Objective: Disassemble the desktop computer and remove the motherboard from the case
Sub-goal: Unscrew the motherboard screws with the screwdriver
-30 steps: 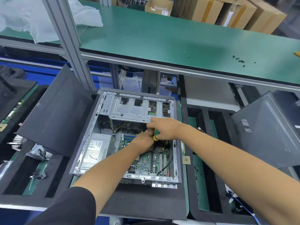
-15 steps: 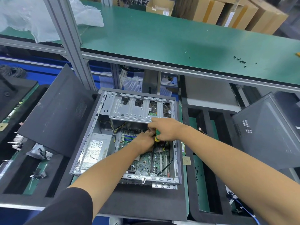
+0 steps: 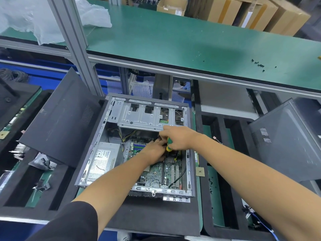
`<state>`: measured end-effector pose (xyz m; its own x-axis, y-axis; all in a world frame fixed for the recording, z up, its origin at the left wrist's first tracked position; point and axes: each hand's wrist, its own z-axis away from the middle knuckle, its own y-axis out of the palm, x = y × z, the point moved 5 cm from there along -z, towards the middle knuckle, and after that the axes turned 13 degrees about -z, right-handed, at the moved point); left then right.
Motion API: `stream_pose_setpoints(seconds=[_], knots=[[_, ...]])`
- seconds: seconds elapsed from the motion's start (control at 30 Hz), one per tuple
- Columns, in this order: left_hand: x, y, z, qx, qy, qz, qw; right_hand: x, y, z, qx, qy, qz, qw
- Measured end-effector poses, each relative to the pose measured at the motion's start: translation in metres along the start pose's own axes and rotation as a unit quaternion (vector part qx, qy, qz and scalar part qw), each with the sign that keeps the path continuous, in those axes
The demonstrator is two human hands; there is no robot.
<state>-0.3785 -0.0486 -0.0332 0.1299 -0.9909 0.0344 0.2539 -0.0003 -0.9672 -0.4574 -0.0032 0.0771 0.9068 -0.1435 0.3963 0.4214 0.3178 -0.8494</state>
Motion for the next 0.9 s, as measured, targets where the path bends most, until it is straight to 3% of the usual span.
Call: stream_pose_setpoints(seconds=[0.53,0.73,0.9], knots=[[0.006,-0.002,0.002,-0.073,0.032,0.066,0.995,-0.012,-0.016,0.007,-0.04,0.021,-0.028,0.999],[0.01,-0.005,0.004,-0.082,0.0,0.172,0.982,-0.014,-0.015,0.008,-0.053,0.018,-0.03,0.998],[0.011,-0.007,0.006,-0.088,-0.01,0.176,0.981,-0.014,-0.016,0.007,-0.051,0.021,-0.034,0.998]])
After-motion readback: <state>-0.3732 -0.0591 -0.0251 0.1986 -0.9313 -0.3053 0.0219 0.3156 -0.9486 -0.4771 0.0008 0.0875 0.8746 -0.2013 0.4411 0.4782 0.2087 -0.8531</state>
